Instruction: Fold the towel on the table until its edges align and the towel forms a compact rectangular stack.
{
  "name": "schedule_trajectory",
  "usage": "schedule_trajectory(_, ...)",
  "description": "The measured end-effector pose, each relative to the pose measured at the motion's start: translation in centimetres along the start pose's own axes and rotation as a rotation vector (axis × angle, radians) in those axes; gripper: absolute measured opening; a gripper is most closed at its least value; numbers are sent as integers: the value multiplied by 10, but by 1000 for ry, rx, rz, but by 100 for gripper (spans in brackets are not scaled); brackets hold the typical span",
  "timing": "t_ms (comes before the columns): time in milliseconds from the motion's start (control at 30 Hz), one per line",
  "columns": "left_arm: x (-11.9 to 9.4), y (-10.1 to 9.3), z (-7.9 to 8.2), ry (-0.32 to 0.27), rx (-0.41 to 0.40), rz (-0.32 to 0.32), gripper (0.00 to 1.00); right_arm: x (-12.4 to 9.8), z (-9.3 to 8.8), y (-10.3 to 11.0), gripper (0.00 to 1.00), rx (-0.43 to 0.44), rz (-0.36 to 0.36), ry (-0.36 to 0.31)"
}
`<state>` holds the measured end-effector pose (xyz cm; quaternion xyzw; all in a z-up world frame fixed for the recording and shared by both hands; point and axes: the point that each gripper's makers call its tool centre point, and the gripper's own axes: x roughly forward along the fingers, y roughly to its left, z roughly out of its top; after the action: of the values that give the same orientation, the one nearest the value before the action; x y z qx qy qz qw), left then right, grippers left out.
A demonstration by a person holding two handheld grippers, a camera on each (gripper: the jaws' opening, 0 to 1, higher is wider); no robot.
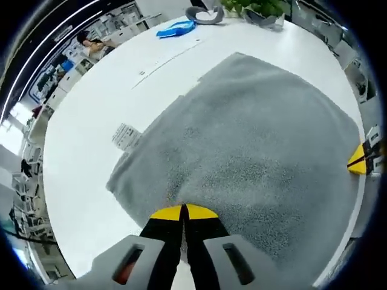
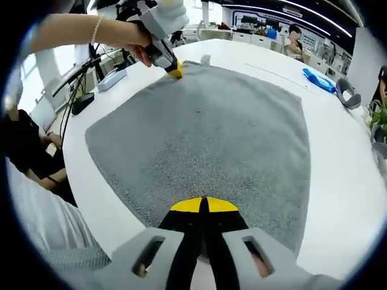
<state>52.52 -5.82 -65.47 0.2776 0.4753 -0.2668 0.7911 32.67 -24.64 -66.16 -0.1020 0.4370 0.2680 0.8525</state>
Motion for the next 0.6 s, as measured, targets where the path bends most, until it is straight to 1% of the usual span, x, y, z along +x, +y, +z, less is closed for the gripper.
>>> schedule_trajectory(33, -5, 2, 0, -9, -43, -5, 1, -1, 3, 2, 0, 15, 51, -24)
schedule_trajectory(100, -13, 5, -1, -20, -62, 1, 1, -3, 5, 1, 0, 42, 78, -61)
schedule_trajectory(133, -17, 7, -3, -26, -74, 15, 2, -6, 5, -2, 0, 44, 81, -68)
schedule_trajectory(167, -23, 7, -6, -35, -78, 9, 4, -11, 7, -7, 2, 44, 70, -89)
schedule_trajectory(200, -28, 7, -8, -55, -122, 7, 6, -14, 9, -10, 2, 45, 68, -102)
schedule_trajectory(233, -31, 5, -9, -65, -142, -3, 8, -17, 10, -13, 2, 54, 73, -115)
schedule_trajectory(300, -39, 0, -14, -74, -190, -33, 12, -22, 9, -18, 4, 71, 82, -120)
schedule_trajectory(367, -49, -3, -17, -105, -211, -37, 14, -27, 5, -22, 4, 69, 83, -119)
schedule_trajectory(400, -56, -7, -17, -130, -224, -46, 14, -30, 3, -25, 4, 62, 79, -122)
schedule_trajectory(433, -62, -12, -17, -154, -253, -55, 16, -33, 2, -28, 5, 57, 77, -123)
schedule_trajectory(467, -67, -17, -16, -177, -265, -70, 19, -36, 0, -30, 7, 51, 76, -123)
schedule_trajectory(500, -74, -26, -19, -199, -284, -82, 20, -39, -1, -31, 9, 49, 76, -125)
schedule_trajectory(600, -86, -45, -26, -239, -296, -84, 24, -48, -6, -34, 12, 45, 87, -135)
